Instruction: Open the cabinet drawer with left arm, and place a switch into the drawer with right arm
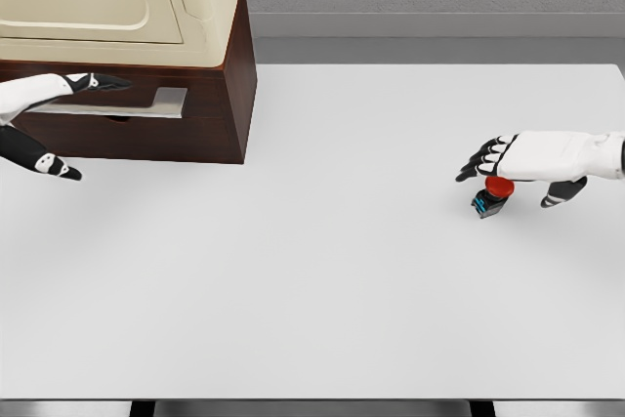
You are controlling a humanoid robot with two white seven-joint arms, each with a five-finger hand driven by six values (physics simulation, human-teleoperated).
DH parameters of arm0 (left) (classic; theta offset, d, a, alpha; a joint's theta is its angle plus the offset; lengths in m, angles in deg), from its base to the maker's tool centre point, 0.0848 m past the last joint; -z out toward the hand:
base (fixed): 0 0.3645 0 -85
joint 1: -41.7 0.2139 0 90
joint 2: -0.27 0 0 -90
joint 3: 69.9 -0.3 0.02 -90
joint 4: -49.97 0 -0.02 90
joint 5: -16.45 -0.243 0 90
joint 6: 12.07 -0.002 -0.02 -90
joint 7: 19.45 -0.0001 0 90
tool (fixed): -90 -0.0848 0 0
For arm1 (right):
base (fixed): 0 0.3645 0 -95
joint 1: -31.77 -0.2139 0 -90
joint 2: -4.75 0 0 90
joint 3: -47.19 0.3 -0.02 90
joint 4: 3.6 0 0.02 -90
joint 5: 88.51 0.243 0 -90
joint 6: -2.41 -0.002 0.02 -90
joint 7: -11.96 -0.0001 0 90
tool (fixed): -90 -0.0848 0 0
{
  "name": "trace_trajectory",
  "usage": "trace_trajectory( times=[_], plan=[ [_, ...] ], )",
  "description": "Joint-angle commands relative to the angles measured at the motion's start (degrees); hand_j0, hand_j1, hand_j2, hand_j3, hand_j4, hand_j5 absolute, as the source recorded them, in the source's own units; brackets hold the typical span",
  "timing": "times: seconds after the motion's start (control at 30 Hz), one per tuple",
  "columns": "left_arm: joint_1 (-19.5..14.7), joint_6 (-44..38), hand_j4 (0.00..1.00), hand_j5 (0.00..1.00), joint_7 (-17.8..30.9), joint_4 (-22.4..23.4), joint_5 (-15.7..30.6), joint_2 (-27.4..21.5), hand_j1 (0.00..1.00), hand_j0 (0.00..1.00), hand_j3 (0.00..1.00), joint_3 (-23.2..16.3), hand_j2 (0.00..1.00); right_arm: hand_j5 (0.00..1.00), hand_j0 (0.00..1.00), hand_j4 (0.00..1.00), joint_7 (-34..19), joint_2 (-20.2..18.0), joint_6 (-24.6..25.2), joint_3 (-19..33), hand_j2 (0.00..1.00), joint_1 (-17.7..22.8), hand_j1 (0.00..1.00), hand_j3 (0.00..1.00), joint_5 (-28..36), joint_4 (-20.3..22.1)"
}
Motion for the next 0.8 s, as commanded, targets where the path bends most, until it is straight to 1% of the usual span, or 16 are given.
trace_trajectory(
  times=[0.0,0.07,0.2,0.47,0.57,0.67,0.77],
  plan=[
    [0.0,-1.0,1.0,1.0,-0.2,0.5,-1.1,0.0,1.0,1.0,1.0,0.0,1.0,1.0,1.0,1.0,0.0,1.0,0.1,0.1,1.0,0.0,1.0,1.0,-0.8,-1.4],
    [0.1,-1.4,1.0,1.0,-0.2,1.1,-1.6,0.0,1.0,1.0,1.0,-0.2,1.0,1.0,1.0,1.0,0.0,1.7,0.1,0.1,1.0,0.0,1.0,1.0,-1.2,-2.4],
    [0.2,-1.4,1.0,1.0,-0.2,2.8,-2.4,0.6,1.0,1.0,1.0,-0.7,1.0,1.0,1.0,1.0,0.0,2.1,0.1,0.1,1.0,0.0,1.0,1.0,-1.4,-2.5],
    [0.2,-1.4,1.0,1.0,-0.2,2.9,-2.7,0.5,1.0,1.0,1.0,-1.8,1.0,1.0,1.0,1.0,0.0,2.3,0.1,0.1,1.0,0.0,1.0,1.0,-1.5,-2.3],
    [0.2,-1.3,1.0,1.0,-0.2,2.9,-2.7,0.4,1.0,1.0,1.0,-2.8,1.0,1.0,1.0,1.0,0.0,2.3,0.1,0.1,1.0,0.2,1.0,1.0,-1.5,-1.9],
    [0.2,-1.2,1.0,1.0,-0.2,3.0,-2.7,0.2,1.0,1.0,1.0,-4.4,1.0,1.0,1.0,1.0,0.0,2.3,0.1,0.0,1.0,0.8,1.0,1.0,-1.7,-0.7],
    [0.2,-1.0,1.0,1.0,-0.2,3.0,-2.7,-0.2,1.0,1.0,1.0,-4.5,1.0,1.0,1.0,1.0,0.0,2.3,0.1,0.1,1.0,0.8,1.0,1.0,-1.7,-0.7]
  ],
)
